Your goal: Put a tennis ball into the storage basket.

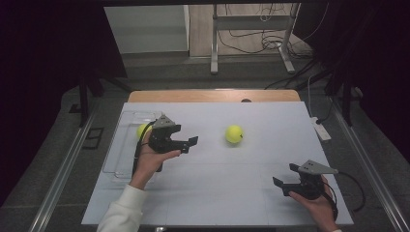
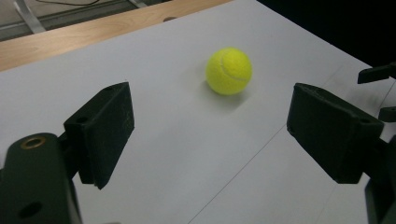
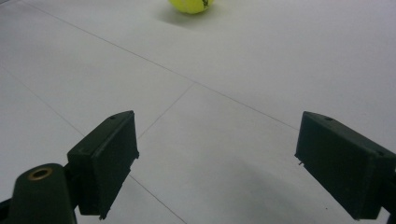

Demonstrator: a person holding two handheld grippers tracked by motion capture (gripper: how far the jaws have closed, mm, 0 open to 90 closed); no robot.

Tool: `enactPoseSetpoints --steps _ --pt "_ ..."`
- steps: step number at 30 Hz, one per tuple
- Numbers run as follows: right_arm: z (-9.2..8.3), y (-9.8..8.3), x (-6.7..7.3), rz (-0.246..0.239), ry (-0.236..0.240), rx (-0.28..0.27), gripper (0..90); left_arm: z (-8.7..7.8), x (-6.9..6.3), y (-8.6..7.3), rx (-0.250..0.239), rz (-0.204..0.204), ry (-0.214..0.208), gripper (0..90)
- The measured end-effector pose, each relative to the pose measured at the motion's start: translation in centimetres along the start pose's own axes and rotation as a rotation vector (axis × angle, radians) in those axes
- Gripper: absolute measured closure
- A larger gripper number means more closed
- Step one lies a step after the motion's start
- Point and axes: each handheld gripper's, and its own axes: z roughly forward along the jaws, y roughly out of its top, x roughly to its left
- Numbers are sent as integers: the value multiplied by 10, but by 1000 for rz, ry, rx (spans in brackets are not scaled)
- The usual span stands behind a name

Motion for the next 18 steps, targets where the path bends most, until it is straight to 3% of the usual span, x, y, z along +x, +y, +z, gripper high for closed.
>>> enactPoseSetpoints --steps 18 --pt "3 1 -2 4 18 -7 129 13 -5 5 15 6 -7 156"
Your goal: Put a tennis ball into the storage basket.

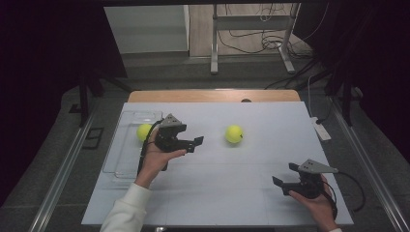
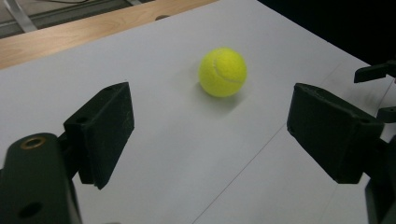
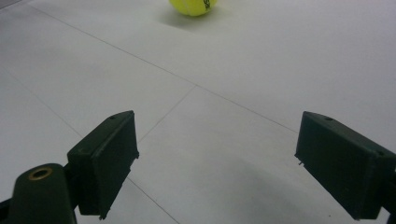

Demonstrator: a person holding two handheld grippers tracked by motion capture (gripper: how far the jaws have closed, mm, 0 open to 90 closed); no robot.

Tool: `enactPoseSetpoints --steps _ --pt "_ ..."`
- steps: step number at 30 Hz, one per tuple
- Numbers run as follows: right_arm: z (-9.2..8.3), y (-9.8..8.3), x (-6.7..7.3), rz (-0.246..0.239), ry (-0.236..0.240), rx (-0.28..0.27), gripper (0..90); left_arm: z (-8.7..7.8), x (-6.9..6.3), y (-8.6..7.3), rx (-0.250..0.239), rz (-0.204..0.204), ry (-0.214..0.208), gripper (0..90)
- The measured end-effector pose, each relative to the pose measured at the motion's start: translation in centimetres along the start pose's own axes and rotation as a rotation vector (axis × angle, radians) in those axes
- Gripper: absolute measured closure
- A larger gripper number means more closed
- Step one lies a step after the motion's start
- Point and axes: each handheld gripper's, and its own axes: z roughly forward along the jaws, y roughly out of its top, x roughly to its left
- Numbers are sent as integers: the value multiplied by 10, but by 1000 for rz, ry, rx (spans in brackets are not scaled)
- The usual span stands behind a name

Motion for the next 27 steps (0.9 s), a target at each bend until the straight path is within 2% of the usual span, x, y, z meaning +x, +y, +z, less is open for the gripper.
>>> enactPoseSetpoints --steps 8,14,27 --pt "0 -2 0 6 8 -4 129 9 -3 1 21 -10 -6 154" --pt "0 -2 0 9 8 -5 129 17 -5 5 16 -31 -21 153" --pt "-2 -2 0 11 17 -11 129 38 -17 12 40 -7 -30 153"
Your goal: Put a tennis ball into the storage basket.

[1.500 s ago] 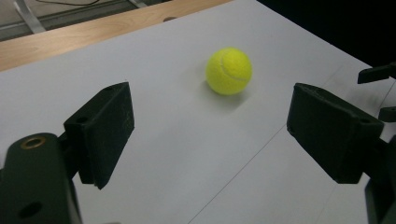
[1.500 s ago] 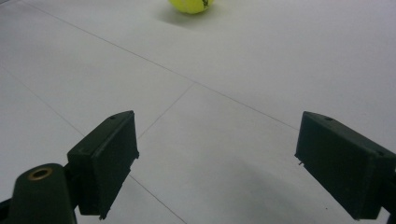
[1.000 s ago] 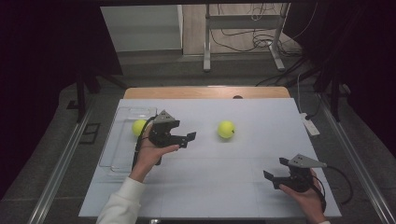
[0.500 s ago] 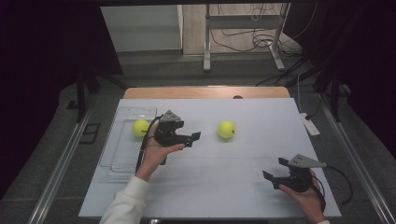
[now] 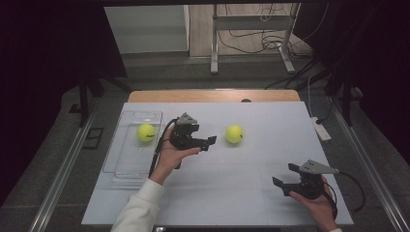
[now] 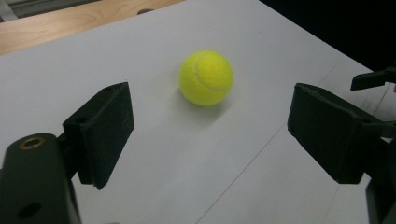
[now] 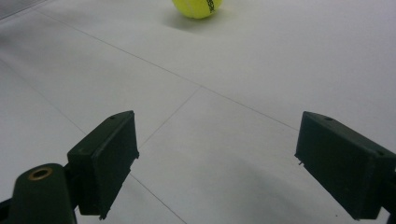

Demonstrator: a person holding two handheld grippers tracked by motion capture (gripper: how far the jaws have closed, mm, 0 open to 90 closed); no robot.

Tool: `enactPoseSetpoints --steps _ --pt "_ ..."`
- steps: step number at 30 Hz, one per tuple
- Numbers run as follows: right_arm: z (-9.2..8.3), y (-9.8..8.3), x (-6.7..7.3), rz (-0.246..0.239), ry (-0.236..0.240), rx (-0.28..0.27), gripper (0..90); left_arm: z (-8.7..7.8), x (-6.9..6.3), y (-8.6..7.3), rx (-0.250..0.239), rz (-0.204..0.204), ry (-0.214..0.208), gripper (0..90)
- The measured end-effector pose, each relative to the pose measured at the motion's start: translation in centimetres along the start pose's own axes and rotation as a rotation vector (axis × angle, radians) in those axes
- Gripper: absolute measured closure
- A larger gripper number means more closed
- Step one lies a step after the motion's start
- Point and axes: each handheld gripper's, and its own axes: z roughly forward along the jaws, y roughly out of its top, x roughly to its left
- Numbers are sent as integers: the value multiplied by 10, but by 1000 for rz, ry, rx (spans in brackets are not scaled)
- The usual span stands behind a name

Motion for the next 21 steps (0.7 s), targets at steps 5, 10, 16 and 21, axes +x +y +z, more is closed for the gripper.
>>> enactPoseSetpoints --steps 5,10,16,21 --pt "0 0 -1 1 -1 0 129 8 -1 1 -2 -5 -8 154" --pt "1 0 -1 1 2 -1 129 20 -4 6 11 5 -16 154" --pt "0 -1 0 0 0 -4 130 28 -5 7 20 0 -23 155" --pt "-1 -1 0 1 -1 -3 129 33 -6 8 26 0 -25 155"
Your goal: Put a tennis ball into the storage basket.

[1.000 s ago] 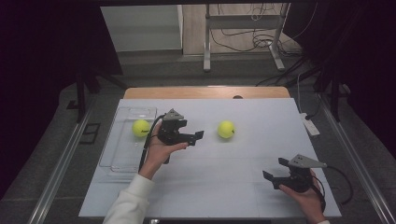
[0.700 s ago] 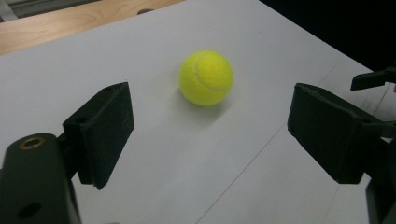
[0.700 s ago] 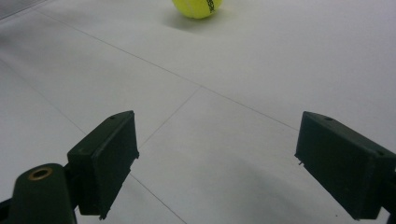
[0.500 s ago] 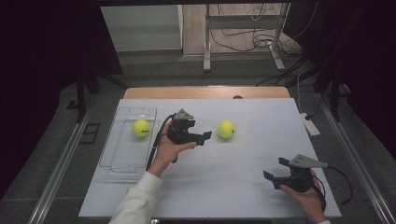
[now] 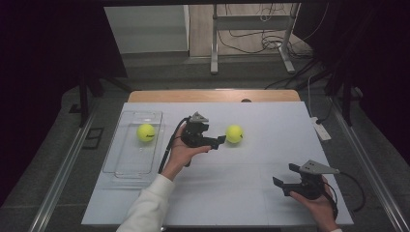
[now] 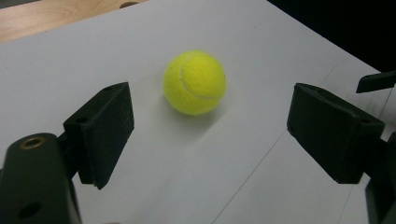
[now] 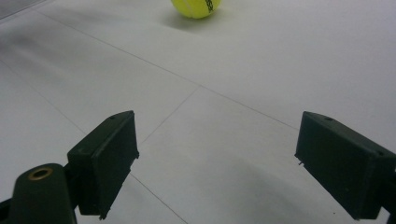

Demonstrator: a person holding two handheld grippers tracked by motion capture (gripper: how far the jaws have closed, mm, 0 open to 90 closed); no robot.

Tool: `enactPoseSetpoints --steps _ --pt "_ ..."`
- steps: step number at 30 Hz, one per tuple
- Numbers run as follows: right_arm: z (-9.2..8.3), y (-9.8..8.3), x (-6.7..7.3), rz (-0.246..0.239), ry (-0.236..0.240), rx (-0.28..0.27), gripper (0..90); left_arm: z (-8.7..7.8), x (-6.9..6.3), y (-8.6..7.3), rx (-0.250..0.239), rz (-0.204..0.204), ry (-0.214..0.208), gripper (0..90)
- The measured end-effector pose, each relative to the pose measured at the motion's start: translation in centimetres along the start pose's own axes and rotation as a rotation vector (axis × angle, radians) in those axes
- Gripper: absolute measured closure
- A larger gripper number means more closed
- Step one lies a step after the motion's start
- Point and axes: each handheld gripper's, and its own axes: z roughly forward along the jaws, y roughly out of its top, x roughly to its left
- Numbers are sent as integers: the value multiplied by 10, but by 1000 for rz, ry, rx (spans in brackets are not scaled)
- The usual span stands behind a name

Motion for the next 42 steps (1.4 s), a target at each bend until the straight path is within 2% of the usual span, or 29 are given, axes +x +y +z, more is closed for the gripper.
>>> enactPoseSetpoints --steps 18,42 --pt "1 1 1 -2 6 0 130 18 -6 8 31 8 6 155" --pt "2 2 2 -1 13 -5 130 43 -11 24 46 7 9 150"
